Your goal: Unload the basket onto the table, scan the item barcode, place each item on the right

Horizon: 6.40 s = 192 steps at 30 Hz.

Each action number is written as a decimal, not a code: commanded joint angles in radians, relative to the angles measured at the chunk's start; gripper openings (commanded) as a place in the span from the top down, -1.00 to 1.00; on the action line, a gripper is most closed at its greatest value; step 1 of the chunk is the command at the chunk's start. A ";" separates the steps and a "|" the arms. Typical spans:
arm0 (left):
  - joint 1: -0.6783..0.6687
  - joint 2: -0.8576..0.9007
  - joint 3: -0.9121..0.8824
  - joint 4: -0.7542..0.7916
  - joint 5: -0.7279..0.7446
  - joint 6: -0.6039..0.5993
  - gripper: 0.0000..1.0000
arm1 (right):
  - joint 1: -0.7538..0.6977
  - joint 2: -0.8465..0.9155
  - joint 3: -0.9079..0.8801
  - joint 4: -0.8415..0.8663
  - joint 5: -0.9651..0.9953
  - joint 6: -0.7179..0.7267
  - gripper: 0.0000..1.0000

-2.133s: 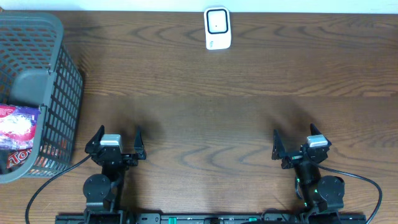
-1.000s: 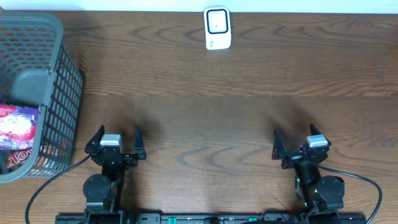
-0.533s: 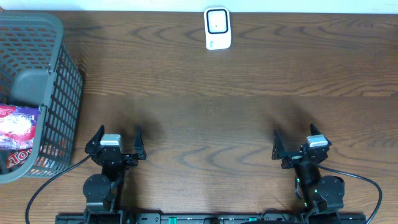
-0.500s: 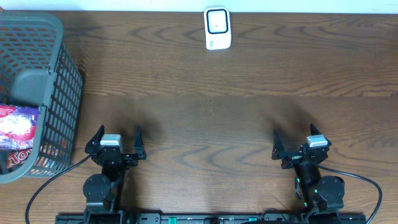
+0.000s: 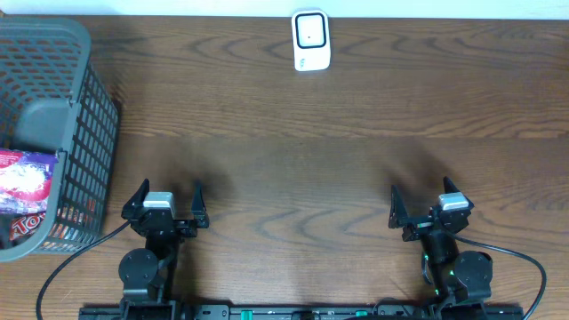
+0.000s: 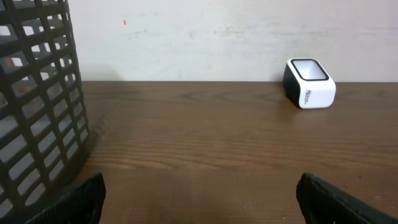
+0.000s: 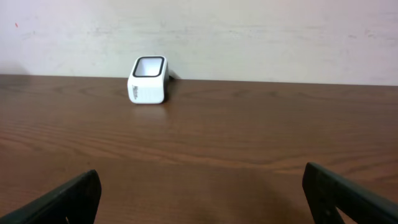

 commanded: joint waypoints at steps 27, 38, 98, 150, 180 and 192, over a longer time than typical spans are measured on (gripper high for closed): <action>-0.002 -0.006 0.044 0.454 0.644 -0.366 -0.96 | 0.007 0.002 -0.002 -0.003 0.010 -0.015 -0.99; 0.029 0.372 0.740 -0.129 0.335 -0.137 -0.96 | 0.007 0.002 -0.002 -0.003 0.010 -0.015 -0.99; 0.650 1.897 1.808 -1.020 -0.469 -0.513 -0.96 | 0.007 0.002 -0.002 -0.003 0.010 -0.015 -0.99; 0.648 1.350 1.818 -0.808 0.067 -0.507 0.85 | 0.007 0.002 -0.002 -0.003 0.010 -0.015 -0.98; 0.649 2.039 1.791 -0.791 -0.174 -0.542 -0.96 | 0.007 0.002 -0.002 -0.003 0.010 -0.015 -0.99; 0.649 2.220 1.791 -0.668 -0.127 -0.494 -0.75 | 0.007 0.002 -0.002 -0.003 0.010 -0.015 -0.98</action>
